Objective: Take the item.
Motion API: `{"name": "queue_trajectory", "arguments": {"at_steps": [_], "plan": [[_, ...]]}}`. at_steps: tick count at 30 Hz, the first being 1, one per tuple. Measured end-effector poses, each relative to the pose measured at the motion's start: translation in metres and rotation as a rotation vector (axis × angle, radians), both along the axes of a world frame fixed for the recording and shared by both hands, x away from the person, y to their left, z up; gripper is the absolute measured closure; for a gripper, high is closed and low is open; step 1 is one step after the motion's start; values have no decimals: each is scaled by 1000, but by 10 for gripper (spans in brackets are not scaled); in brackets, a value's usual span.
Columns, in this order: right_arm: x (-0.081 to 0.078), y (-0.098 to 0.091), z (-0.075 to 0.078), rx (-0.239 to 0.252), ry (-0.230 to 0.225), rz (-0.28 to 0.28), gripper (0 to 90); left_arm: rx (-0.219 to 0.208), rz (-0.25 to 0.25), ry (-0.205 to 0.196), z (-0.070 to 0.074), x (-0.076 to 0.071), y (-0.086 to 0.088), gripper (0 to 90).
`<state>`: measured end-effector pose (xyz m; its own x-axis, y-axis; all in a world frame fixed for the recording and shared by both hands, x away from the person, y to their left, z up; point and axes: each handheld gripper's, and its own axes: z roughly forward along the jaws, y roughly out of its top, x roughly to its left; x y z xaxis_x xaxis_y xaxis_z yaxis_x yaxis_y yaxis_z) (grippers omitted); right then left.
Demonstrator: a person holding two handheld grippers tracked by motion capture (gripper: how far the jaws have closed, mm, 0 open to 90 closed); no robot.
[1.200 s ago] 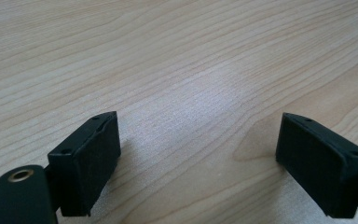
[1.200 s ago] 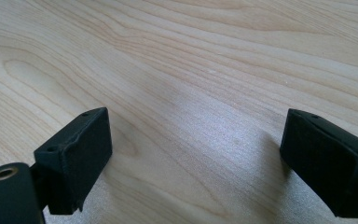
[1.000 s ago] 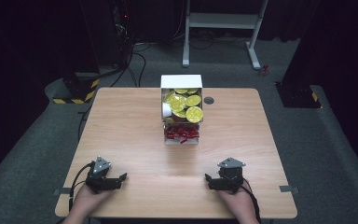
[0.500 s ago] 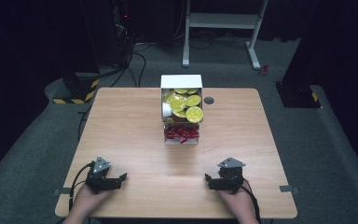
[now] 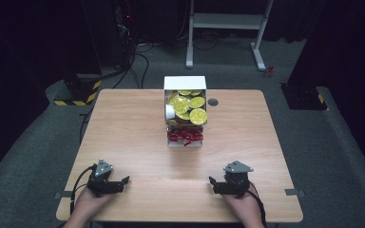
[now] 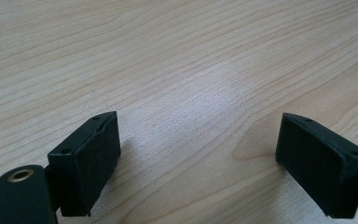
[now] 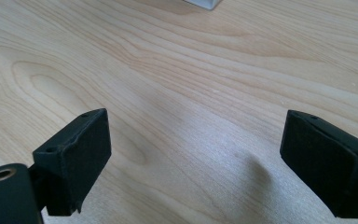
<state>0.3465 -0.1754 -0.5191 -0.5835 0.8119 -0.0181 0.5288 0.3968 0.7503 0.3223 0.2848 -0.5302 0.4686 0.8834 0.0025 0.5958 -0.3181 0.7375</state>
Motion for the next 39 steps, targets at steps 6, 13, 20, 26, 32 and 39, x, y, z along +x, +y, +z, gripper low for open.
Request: {"name": "queue_trajectory", "arguments": {"at_steps": [6, 13, 20, 26, 32, 39], "plan": [[-2, 0, 3, -11, -57, 23, 88, 0, 0, 0, 0, 0, 0, 140], [-4, 0, 7, 8, -79, 35, 90, 1, -1, 0, 0, 0, 0, 140], [-6, 1, 15, 29, -87, 26, 93, -1, -3, 2, 0, 0, 0, 140], [-8, 1, 19, 46, -96, 21, 88, 1, -4, 0, 0, 0, 0, 140], [-9, 3, 25, 56, -122, 26, 88, 4, -4, -2, 0, 0, 0, 141], [-10, 9, 36, 80, -144, 32, 88, 6, -11, 3, 0, 0, 1, 141]]}}
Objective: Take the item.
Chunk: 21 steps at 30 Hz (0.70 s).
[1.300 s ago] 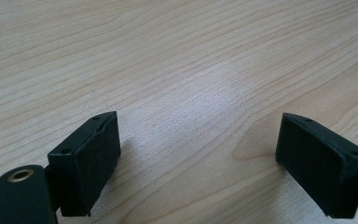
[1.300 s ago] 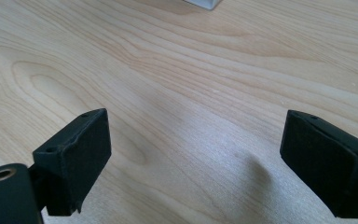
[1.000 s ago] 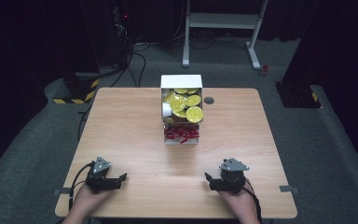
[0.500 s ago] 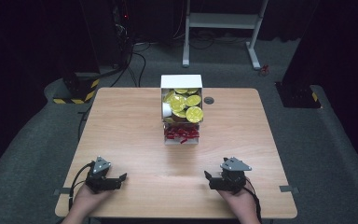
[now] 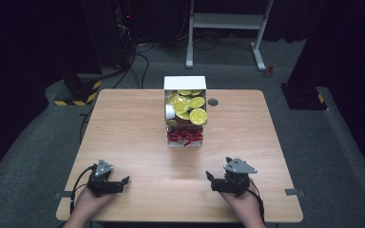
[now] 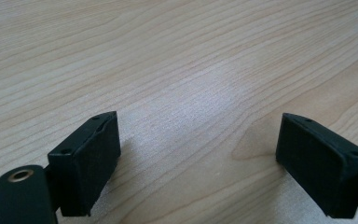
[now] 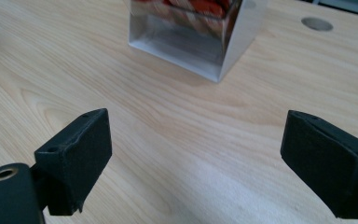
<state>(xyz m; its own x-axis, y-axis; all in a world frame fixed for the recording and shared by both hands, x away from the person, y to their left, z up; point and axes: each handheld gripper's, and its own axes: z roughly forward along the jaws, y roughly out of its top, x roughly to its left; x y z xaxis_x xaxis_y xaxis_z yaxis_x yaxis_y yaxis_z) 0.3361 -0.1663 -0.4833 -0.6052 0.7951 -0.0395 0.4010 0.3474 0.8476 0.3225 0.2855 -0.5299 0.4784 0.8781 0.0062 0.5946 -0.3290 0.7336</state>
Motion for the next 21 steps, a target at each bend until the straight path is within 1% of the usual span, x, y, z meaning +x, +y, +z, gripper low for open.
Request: {"name": "queue_trajectory", "arguments": {"at_steps": [2, 7, 11, 14, 16, 21], "plan": [[1, 2, 4, 5, -6, 9, 88, -1, 1, -1, 0, 0, 0, 141], [3, 8, 10, 16, -10, 11, 93, -5, 0, 0, 0, 0, 0, 140], [4, 12, 14, 15, -9, 13, 93, -5, -1, 0, 0, 0, 0, 140], [6, 16, 18, 5, -11, 15, 93, -6, -1, 2, 0, 0, 0, 139], [7, 17, 22, 4, -22, 22, 93, -6, -2, 2, 0, 0, 0, 138], [9, 18, 32, 28, -36, 20, 93, -5, -4, 2, 0, 0, 0, 138]]}}
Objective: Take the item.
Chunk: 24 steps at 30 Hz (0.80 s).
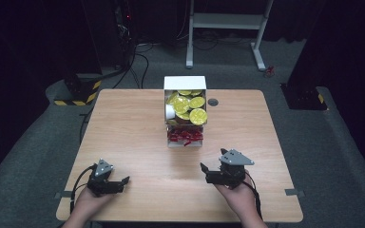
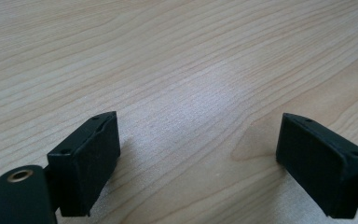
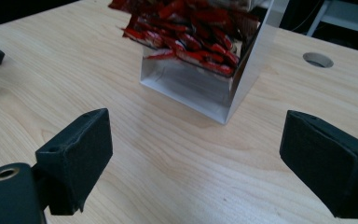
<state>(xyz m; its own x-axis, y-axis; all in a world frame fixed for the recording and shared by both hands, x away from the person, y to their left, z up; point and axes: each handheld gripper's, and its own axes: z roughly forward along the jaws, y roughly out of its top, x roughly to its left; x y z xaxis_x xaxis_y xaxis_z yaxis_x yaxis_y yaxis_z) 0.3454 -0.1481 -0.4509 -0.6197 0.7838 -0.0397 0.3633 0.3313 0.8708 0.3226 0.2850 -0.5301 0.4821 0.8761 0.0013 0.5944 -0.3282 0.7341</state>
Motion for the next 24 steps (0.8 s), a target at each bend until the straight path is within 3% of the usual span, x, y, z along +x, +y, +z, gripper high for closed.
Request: {"name": "queue_trajectory", "arguments": {"at_steps": [8, 16, 23, 24], "plan": [[1, 2, 15, 18, -27, 7, 92, 9, -19, -4, 0, 1, 0, 138], [0, 1, 42, 54, -77, 7, 93, 14, -17, -6, 0, 0, 0, 140], [2, 2, 60, 56, -111, 12, 94, 3, -15, 0, 0, -1, -1, 140], [3, 2, 62, 61, -113, 11, 97, 19, -17, -9, 1, 0, 0, 140]]}}
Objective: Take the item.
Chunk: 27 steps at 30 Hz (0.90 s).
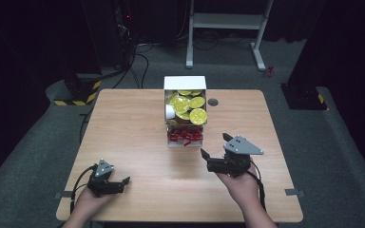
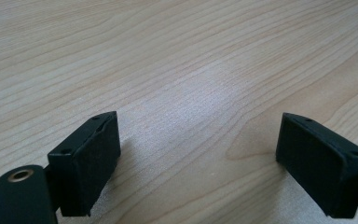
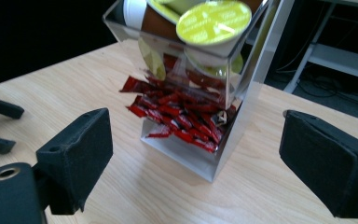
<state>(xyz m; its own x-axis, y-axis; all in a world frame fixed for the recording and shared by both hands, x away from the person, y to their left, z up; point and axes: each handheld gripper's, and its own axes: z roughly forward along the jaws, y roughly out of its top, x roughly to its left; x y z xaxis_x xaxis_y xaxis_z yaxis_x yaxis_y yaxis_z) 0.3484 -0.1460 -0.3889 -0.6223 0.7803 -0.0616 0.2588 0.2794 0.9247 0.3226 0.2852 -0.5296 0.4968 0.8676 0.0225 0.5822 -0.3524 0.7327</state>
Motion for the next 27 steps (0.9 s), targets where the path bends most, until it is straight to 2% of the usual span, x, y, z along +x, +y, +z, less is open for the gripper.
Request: {"name": "queue_trajectory", "arguments": {"at_steps": [1, 14, 19, 20, 27], "plan": [[1, 0, 2, 4, 0, 2, 98, -10, 1, 6, 0, 0, -1, 140], [9, 7, 28, 40, -32, 9, 117, -11, -2, 5, 0, 0, -1, 140], [15, 12, 38, 51, -28, 14, 124, -10, -6, 5, 0, 0, -1, 141], [16, 13, 40, 52, -29, 15, 124, -20, -5, 11, 0, 0, -2, 140], [23, 19, 46, 67, -26, 14, 137, -14, -10, 7, 0, 1, -2, 140]]}}
